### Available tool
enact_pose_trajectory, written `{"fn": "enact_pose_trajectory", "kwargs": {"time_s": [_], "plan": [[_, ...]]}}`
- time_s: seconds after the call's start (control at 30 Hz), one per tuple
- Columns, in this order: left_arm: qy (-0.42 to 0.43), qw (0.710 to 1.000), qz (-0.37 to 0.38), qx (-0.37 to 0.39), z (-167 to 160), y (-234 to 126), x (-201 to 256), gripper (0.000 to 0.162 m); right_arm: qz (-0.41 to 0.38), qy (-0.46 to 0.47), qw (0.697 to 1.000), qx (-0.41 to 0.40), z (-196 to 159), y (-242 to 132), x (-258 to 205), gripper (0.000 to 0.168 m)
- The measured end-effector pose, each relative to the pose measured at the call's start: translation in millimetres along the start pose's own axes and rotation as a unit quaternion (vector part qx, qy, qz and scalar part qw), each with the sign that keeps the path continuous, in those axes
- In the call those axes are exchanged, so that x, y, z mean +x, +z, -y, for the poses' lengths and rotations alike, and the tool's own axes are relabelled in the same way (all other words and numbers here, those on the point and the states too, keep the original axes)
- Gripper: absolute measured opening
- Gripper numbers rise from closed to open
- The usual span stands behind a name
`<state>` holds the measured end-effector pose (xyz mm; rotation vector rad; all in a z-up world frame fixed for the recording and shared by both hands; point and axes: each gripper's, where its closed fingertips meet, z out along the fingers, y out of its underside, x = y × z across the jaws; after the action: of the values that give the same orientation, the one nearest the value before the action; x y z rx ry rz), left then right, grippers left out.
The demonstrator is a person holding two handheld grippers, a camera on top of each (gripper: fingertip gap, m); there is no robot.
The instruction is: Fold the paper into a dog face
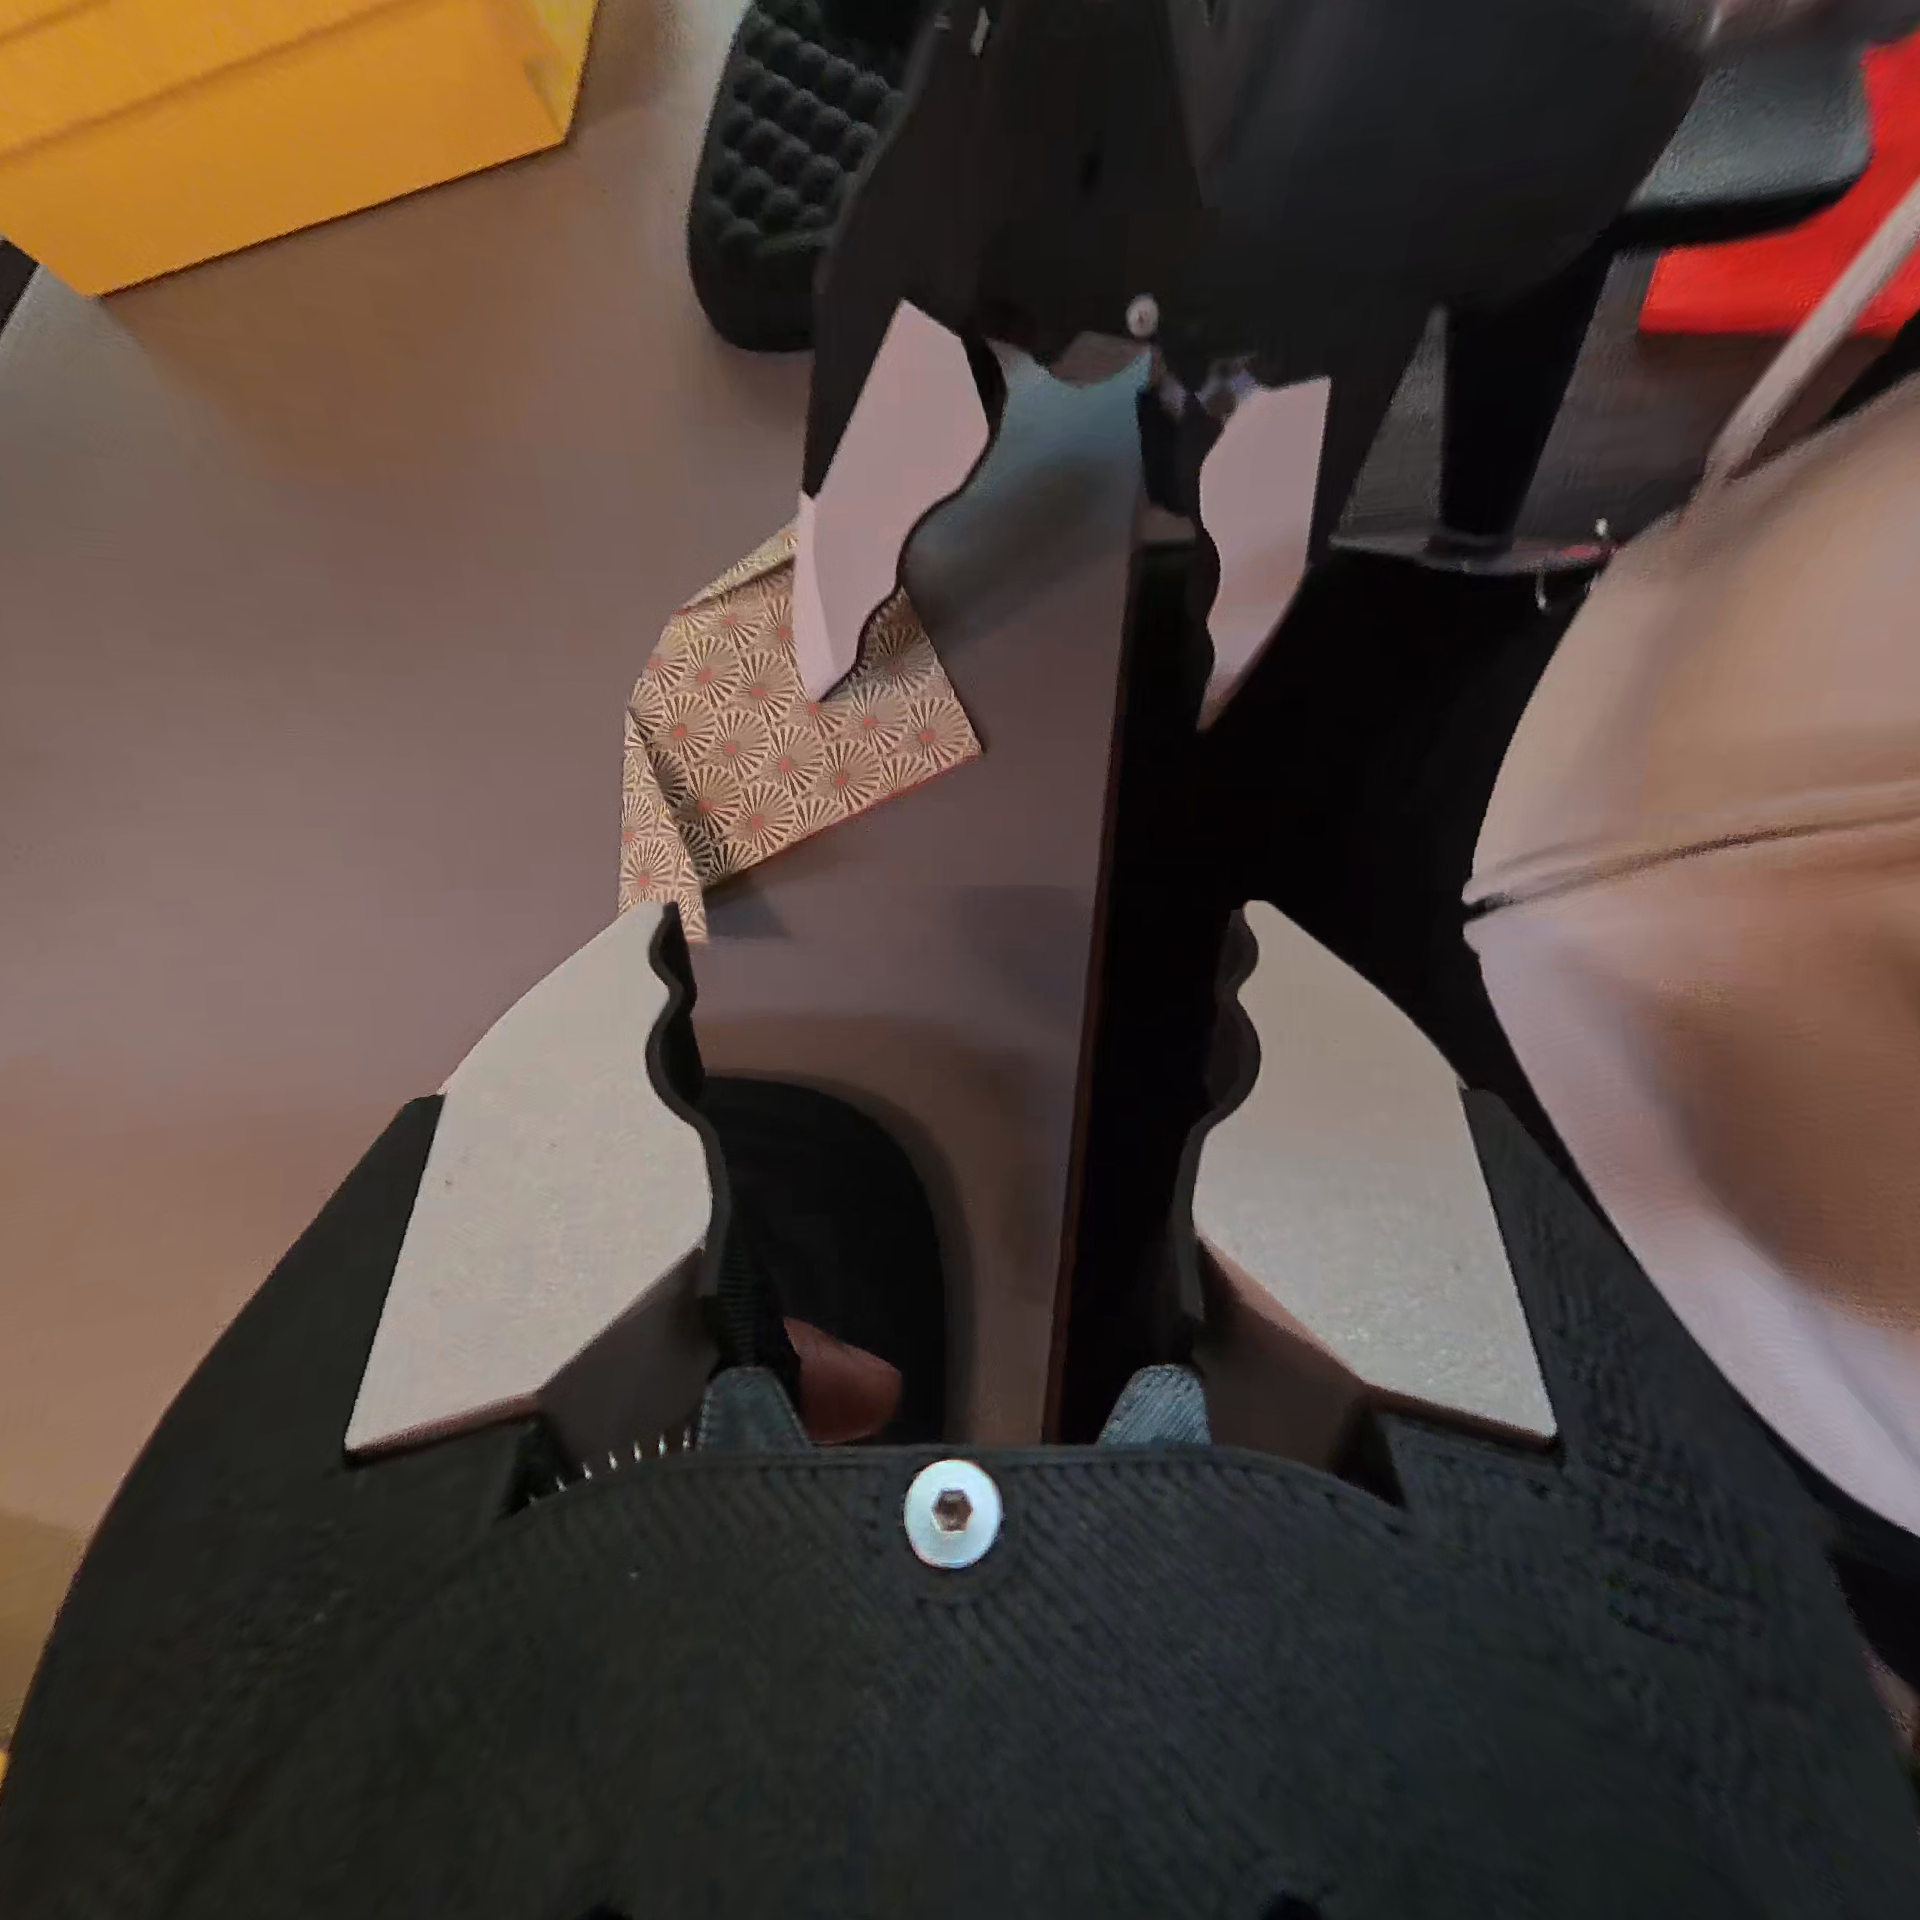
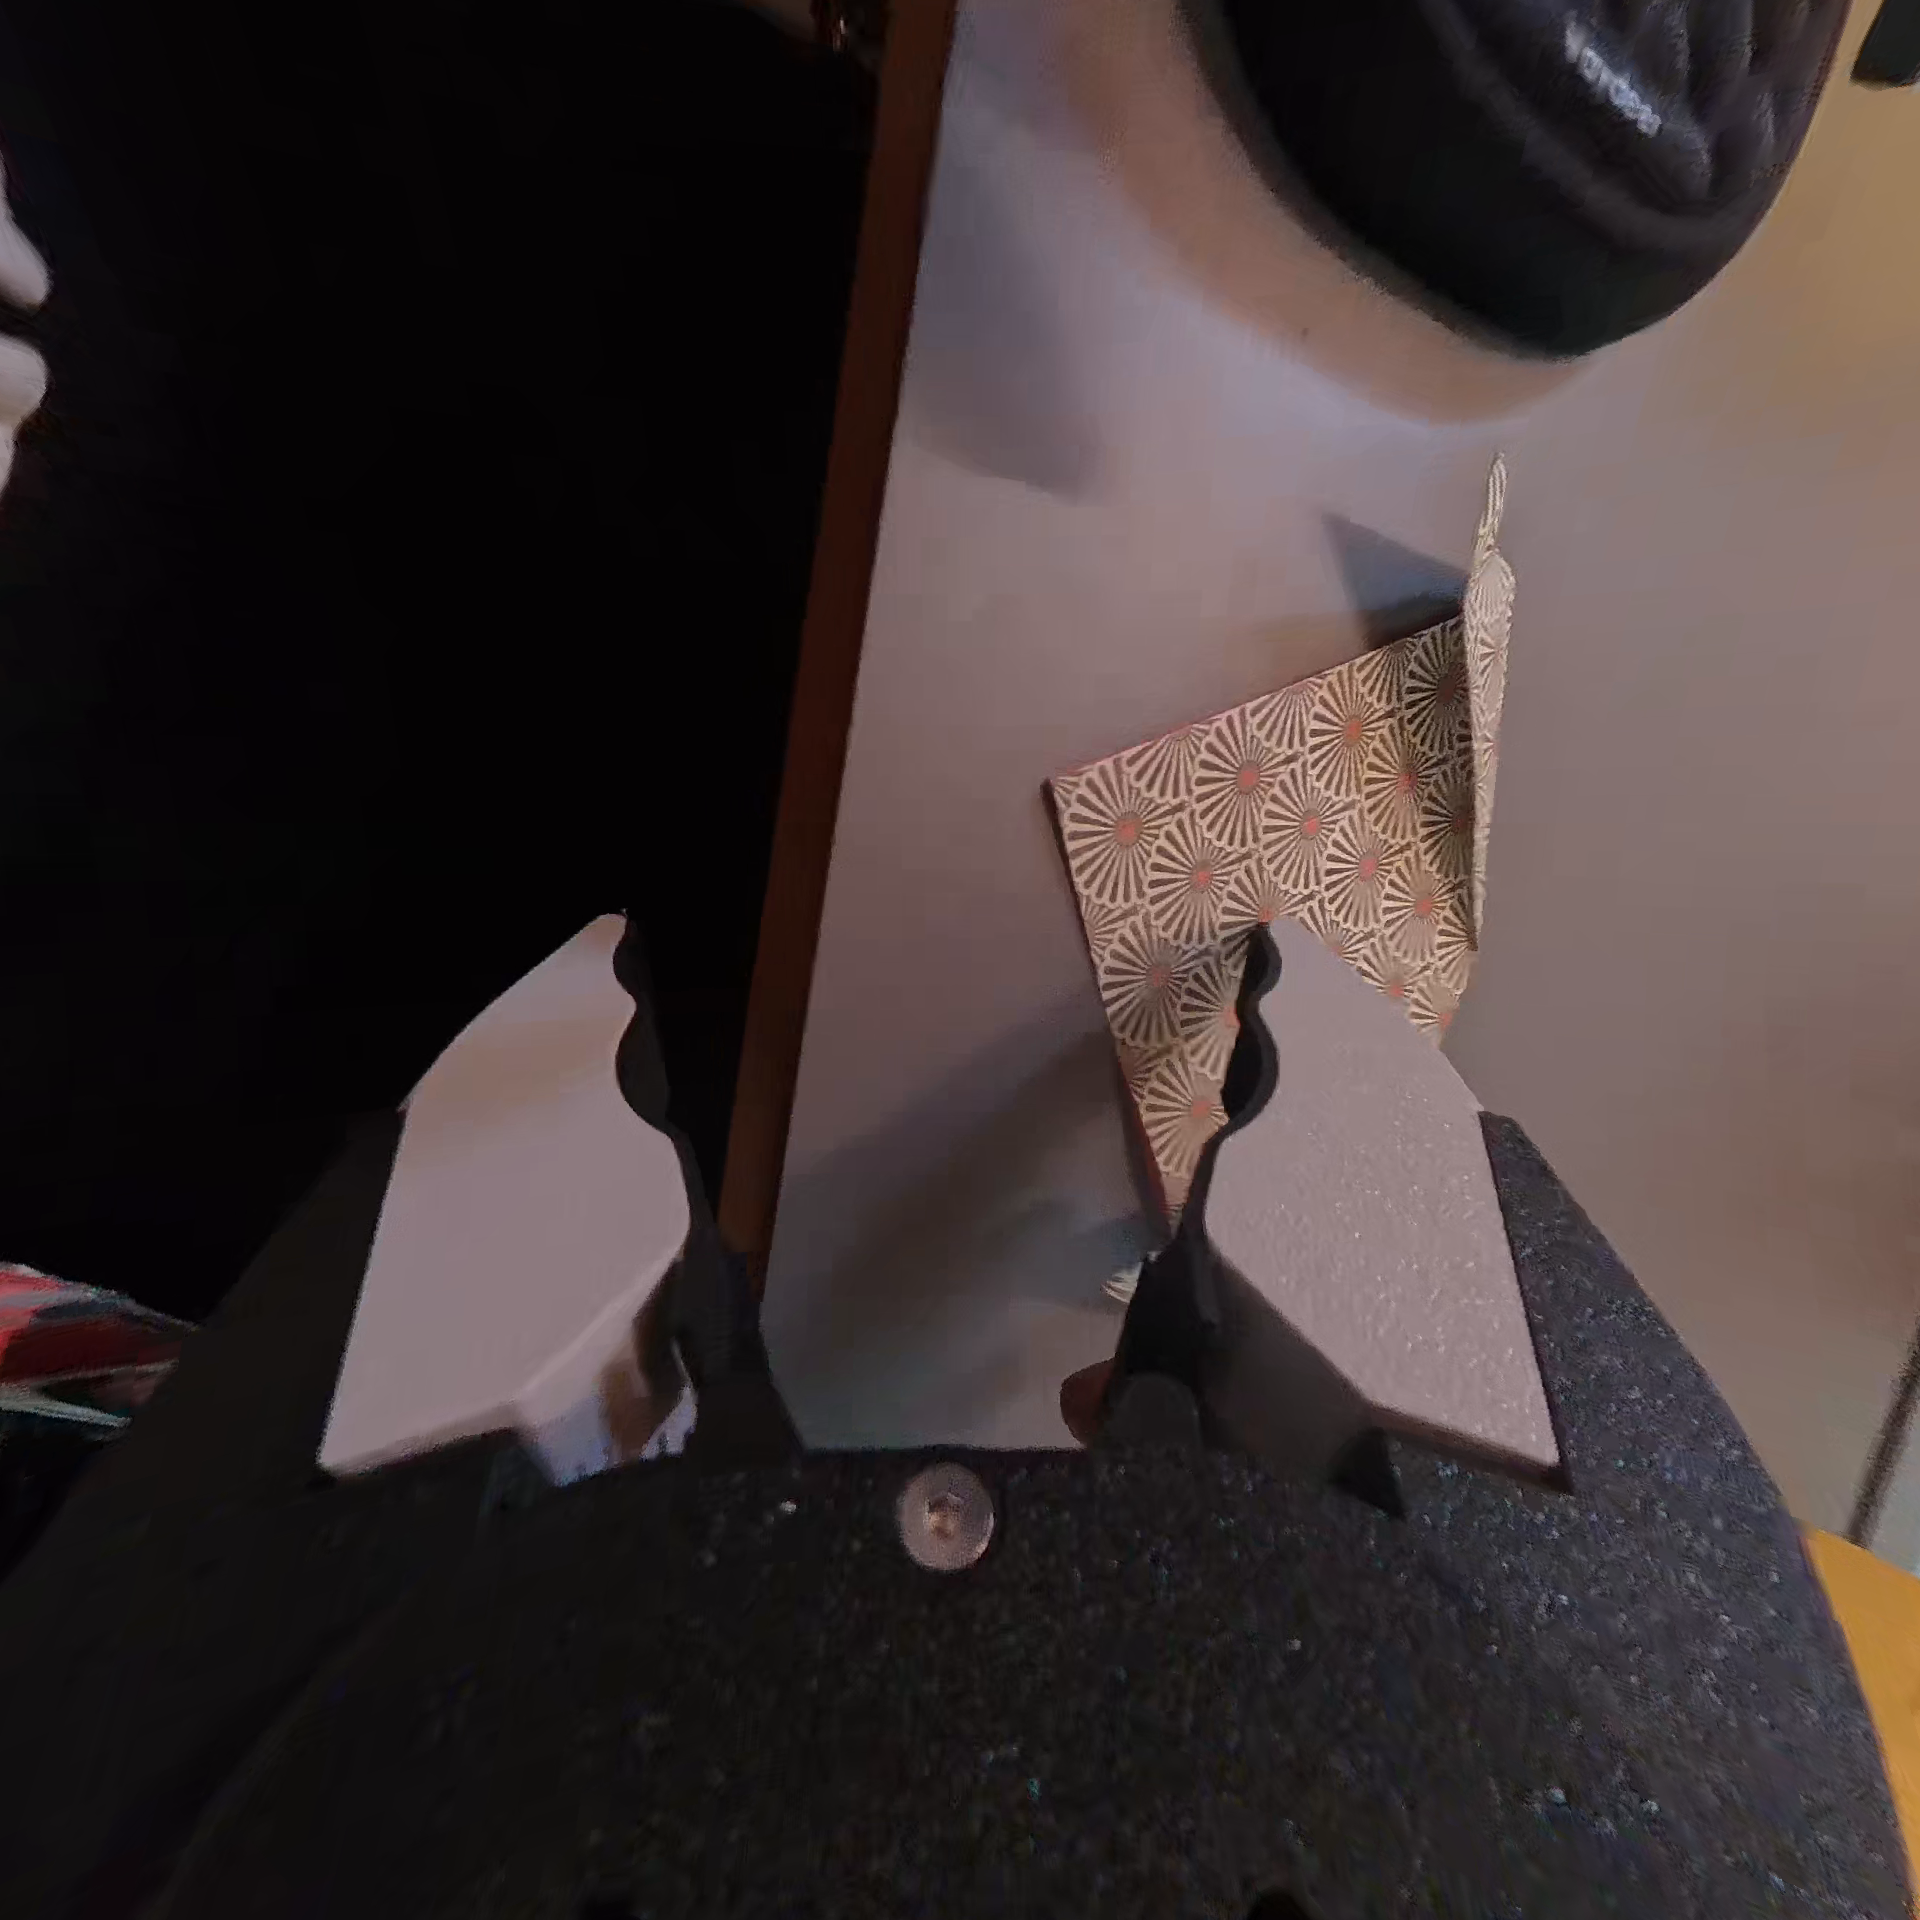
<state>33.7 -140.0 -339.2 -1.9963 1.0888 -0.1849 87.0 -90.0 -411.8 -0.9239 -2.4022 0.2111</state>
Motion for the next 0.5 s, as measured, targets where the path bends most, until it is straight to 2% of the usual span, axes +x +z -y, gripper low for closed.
{"fn": "enact_pose_trajectory", "kwargs": {"time_s": [0.13, 0.2, 0.3, 0.4, 0.47, 0.5], "plan": [[0.065, 0.997, 0.039, -0.014, -9.6, 8.5, 7.9, 0.091, -0.024, -0.062, 0.996, 0.052, 5.4, -15.2, -12.8, 0.075], [0.102, 0.993, 0.061, -0.015, -10.2, 14.5, 7.4, 0.086, -0.053, -0.063, 0.990, 0.112, 12.7, -29.3, -12.0, 0.071], [0.159, 0.984, 0.081, -0.012, -6.0, 23.1, 3.9, 0.076, -0.077, -0.015, 0.979, 0.190, 21.4, -53.3, -6.3, 0.061], [0.209, 0.974, 0.081, -0.023, -4.3, 38.8, 3.5, 0.069, -0.127, -0.031, 0.981, 0.142, 9.5, -42.3, -0.4, 0.059], [0.227, 0.971, 0.072, -0.033, -4.2, 49.2, 5.7, 0.067, -0.121, -0.042, 0.984, 0.124, 8.3, -29.5, -6.7, 0.058], [0.226, 0.971, 0.067, -0.033, -3.1, 52.6, 7.5, 0.067, -0.115, -0.039, 0.986, 0.112, 6.7, -24.2, -9.4, 0.052]]}}
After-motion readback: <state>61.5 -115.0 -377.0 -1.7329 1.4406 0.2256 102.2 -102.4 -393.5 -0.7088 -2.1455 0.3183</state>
